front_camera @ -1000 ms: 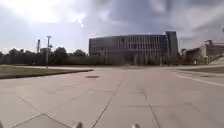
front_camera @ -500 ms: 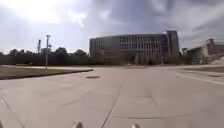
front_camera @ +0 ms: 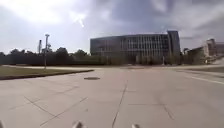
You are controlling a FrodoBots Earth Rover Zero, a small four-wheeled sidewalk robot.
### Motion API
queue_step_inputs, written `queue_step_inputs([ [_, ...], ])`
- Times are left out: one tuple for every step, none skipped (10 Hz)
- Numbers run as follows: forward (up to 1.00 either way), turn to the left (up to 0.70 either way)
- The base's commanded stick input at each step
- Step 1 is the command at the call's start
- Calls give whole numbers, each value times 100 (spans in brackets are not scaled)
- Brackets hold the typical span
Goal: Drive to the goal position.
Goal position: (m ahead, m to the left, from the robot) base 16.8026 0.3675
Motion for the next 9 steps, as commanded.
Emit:
queue_step_inputs([
  [70,-1],
  [70,-1],
  [70,-1],
  [70,-1],
  [70,-1],
  [70,-1],
  [70,-30],
  [70,-36],
  [70,-23],
])
